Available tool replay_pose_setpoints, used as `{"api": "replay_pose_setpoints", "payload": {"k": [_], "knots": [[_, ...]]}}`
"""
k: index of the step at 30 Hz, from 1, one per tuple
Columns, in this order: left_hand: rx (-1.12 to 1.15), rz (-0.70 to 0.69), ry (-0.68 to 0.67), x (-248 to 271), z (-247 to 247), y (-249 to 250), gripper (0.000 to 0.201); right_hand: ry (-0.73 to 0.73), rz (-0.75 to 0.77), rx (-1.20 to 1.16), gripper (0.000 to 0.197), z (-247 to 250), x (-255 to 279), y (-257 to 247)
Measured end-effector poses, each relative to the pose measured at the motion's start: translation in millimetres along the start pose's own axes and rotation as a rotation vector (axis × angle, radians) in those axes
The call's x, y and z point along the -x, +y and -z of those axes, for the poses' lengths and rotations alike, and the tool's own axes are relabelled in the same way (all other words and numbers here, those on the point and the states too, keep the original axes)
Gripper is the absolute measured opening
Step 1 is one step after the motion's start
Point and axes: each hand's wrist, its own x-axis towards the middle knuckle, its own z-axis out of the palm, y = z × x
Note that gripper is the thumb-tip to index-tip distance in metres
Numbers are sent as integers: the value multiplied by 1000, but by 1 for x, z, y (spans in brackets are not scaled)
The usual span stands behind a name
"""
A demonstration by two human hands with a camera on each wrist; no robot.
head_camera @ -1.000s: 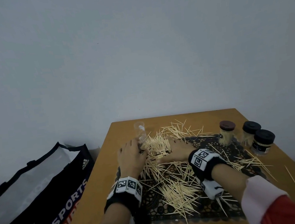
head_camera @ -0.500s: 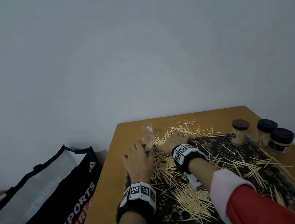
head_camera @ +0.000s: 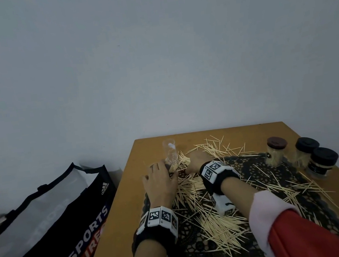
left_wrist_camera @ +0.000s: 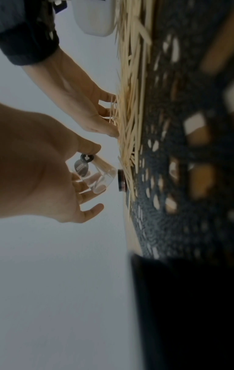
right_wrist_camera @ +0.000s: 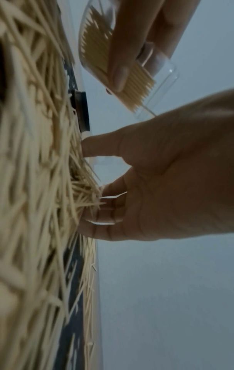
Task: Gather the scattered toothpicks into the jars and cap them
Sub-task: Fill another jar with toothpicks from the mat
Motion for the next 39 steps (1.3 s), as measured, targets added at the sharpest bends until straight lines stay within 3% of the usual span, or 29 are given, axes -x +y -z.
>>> {"api": "replay_pose_setpoints", "payload": {"k": [4,7,9,12,15,18,29,33,39], "knots": [[-6,-17,14,2,1,1,41,-26,26,-23,52,6,2,8],[-1,-20,11,2,1,1,41,-54,26,-36,55,8,1,11],[1,-19,3,2,1,1,41,-92,28,-49,51,9,1,13],[3,-22,-2,1,0,1,41,-112,69,-19,30,11,5,15],[5,-24,-10,1,0,0,42,-84,138,31,46,9,8,18],[30,-26,-11,2,1,1,39,-54,190,67,48,8,9,18],[59,-34,-42,1,2,1,40,-43,212,78,38,9,18,25],[58,-39,-45,2,2,1,39,-52,255,134,27,10,19,30],[68,-50,-50,2,2,1,35,-52,244,126,32,14,22,40]]}}
